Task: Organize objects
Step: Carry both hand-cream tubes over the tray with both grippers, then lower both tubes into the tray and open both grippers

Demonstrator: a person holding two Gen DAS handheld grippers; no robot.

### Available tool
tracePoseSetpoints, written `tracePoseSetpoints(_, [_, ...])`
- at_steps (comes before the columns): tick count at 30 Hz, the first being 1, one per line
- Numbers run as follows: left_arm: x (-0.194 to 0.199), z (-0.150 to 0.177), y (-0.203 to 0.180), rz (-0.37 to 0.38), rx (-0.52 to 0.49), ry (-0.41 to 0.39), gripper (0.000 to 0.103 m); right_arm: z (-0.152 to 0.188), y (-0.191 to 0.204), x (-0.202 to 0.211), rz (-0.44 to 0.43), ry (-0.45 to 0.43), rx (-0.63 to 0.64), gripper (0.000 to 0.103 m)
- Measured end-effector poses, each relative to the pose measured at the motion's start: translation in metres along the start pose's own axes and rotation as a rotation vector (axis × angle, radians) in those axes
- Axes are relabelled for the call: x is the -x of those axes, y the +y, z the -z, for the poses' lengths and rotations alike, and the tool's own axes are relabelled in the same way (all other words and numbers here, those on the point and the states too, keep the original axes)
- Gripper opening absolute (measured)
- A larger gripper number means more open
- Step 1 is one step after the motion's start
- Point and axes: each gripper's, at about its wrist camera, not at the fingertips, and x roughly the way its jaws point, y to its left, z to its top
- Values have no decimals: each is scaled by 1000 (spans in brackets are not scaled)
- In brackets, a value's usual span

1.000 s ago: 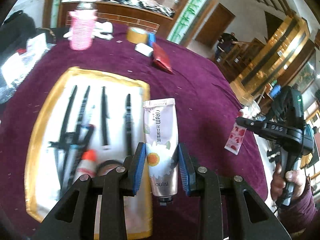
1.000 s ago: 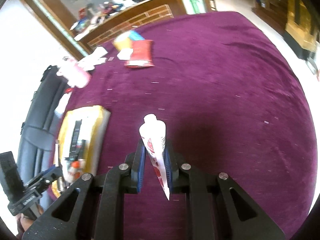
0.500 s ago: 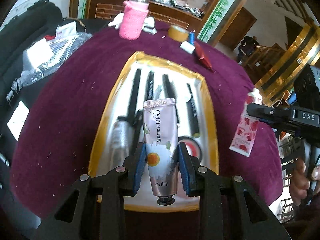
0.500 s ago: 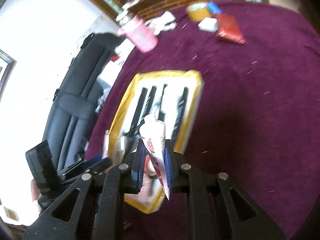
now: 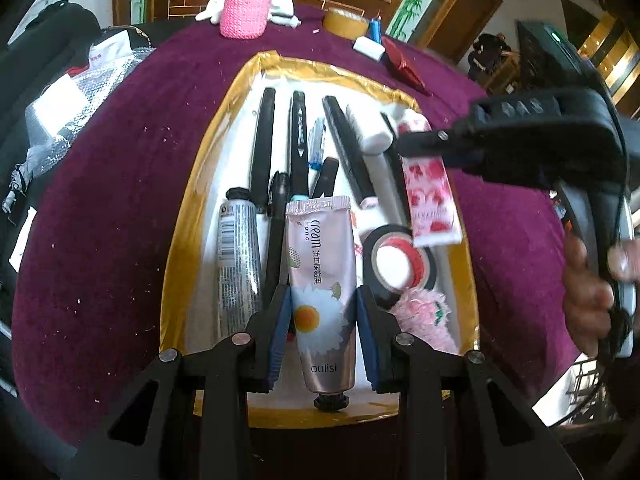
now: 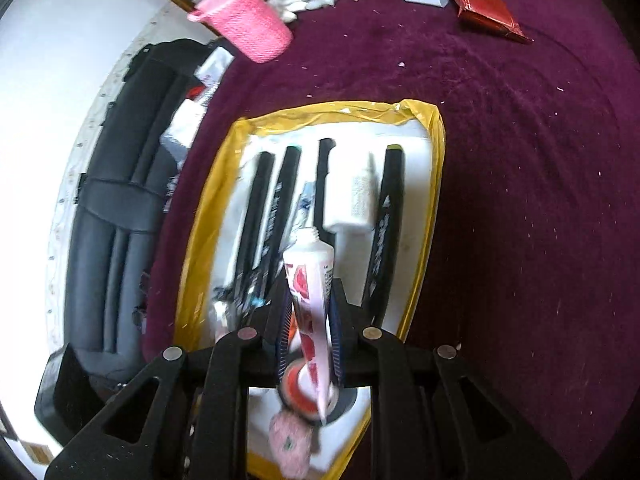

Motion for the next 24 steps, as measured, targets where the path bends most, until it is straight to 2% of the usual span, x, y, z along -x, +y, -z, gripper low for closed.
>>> tracePoseSetpoints(8, [-6,1,-5,-80,-71,5,28,-17,1,-23,86,19,1,16])
tracePoseSetpoints(14, [-2,-1,-9,-89,-89,-11,28,-24,18,-33,184,14,84,16])
tracePoseSetpoints(24, [7,-3,-13,-99,-77,-27,29,-27,32,-29,222,16,151,17])
